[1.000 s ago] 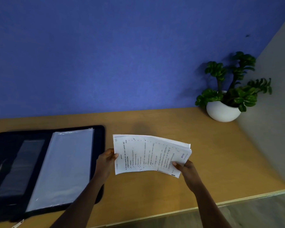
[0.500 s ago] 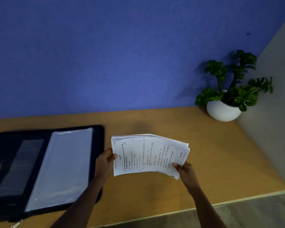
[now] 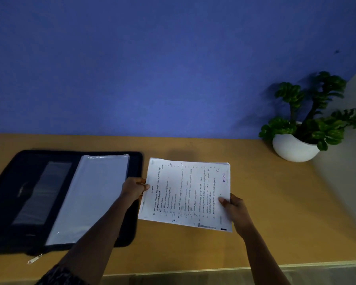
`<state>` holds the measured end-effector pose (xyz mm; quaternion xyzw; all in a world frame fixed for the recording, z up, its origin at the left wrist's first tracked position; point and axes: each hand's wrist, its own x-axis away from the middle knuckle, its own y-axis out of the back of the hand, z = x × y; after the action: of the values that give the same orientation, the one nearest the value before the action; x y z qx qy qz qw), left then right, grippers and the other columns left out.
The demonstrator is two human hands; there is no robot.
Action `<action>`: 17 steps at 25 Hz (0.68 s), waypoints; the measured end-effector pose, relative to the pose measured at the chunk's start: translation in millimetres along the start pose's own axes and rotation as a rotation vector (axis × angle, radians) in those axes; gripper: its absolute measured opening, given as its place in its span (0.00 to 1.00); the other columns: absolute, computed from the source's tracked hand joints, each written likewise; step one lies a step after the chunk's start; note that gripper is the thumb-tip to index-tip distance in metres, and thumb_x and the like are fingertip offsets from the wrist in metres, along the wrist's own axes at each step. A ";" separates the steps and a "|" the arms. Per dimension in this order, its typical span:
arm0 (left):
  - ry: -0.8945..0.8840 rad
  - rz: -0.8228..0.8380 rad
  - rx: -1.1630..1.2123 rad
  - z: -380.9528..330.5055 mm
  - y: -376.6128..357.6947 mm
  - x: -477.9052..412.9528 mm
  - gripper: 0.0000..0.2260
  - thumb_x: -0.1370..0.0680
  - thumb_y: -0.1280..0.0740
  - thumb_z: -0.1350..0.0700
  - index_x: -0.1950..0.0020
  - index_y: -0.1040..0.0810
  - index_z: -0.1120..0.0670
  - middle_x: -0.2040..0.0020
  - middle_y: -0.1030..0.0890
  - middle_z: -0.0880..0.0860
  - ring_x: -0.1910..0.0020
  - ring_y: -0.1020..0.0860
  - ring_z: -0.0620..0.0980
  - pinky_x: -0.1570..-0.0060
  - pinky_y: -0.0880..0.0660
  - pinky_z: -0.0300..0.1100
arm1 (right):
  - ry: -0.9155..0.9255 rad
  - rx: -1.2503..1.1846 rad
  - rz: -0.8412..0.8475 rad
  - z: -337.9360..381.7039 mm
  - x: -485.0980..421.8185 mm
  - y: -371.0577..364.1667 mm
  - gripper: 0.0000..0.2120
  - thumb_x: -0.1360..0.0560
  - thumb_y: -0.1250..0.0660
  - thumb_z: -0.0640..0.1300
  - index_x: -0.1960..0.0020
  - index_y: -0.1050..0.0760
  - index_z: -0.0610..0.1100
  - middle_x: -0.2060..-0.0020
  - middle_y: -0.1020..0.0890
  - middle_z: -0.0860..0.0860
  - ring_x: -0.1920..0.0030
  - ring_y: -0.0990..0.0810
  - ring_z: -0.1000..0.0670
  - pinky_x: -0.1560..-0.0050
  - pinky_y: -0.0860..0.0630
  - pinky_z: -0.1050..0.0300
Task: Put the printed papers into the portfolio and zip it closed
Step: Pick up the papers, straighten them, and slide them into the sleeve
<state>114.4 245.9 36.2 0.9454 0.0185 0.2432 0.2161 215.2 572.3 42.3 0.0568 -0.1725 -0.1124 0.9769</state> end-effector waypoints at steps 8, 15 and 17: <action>0.170 -0.016 0.239 8.8 4.6 4.6 0.09 0.27 0.28 0.65 0.47 0.19 0.63 0.48 0.17 0.61 0.50 0.17 0.60 0.48 0.20 0.58 | -0.013 -0.012 0.062 9.9 9.2 -6.8 0.10 0.20 0.40 0.37 0.42 0.23 0.36 0.50 0.15 0.39 0.52 0.16 0.36 0.50 0.19 0.36; 0.091 -0.152 -0.035 23.0 15.1 7.5 0.07 0.26 0.29 0.59 0.50 0.16 0.59 0.53 0.15 0.57 0.51 0.18 0.57 0.46 0.20 0.49 | -0.035 -0.001 -0.112 -0.7 7.6 4.0 0.11 0.20 0.38 0.37 0.42 0.22 0.36 0.48 0.16 0.39 0.50 0.17 0.37 0.47 0.21 0.34; 0.044 -0.226 -0.339 29.0 23.4 10.5 0.09 0.25 0.30 0.55 0.47 0.17 0.56 0.48 0.17 0.56 0.47 0.20 0.57 0.47 0.23 0.46 | -0.071 -0.032 -0.214 -8.6 7.0 9.6 0.11 0.20 0.37 0.37 0.41 0.22 0.34 0.46 0.18 0.37 0.47 0.19 0.36 0.43 0.23 0.33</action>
<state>135.5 214.6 27.9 0.8820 0.0881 0.2374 0.3974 226.5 580.6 38.0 0.0555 -0.1983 -0.2209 0.9533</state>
